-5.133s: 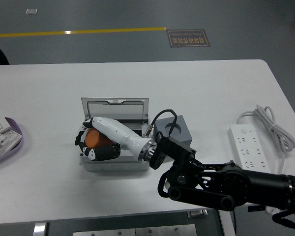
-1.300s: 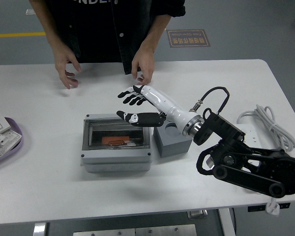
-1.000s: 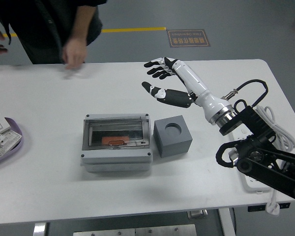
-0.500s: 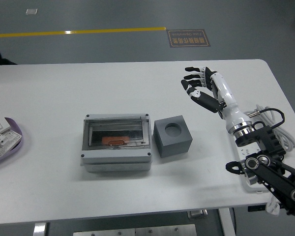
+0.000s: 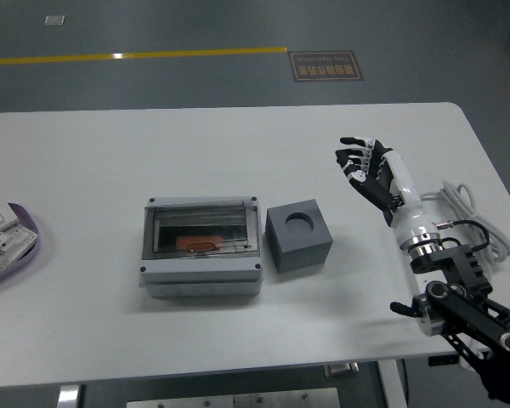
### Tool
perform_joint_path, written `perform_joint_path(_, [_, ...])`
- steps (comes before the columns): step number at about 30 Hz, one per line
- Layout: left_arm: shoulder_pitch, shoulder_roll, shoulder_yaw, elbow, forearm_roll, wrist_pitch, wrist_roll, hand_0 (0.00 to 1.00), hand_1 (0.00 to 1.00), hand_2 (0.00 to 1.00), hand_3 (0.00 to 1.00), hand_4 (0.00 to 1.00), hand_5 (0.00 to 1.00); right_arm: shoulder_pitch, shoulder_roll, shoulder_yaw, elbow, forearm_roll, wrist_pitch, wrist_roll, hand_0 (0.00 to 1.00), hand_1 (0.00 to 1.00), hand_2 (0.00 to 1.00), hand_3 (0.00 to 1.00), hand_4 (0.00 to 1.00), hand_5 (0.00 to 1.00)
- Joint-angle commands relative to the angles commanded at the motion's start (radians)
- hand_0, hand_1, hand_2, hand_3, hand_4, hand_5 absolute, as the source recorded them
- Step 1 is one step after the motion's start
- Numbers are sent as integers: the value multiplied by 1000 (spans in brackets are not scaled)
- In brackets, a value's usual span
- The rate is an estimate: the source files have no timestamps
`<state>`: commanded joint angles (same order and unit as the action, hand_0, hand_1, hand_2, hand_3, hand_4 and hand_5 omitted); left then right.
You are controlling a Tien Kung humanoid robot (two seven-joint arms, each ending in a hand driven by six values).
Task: Pick up the cylinder from the cube,place it in the box,flap close box
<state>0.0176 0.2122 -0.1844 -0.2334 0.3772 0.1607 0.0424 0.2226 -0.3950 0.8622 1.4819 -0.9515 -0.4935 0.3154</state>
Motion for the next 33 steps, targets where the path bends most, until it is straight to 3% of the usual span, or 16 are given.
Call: perform_joint_path(33, [-4, 7, -8, -2, 14, -4, 6, 510, 549, 556, 596, 713, 163, 2, 0, 3, -11, 48, 6, 23, 677, 636, 611, 635, 731, 461])
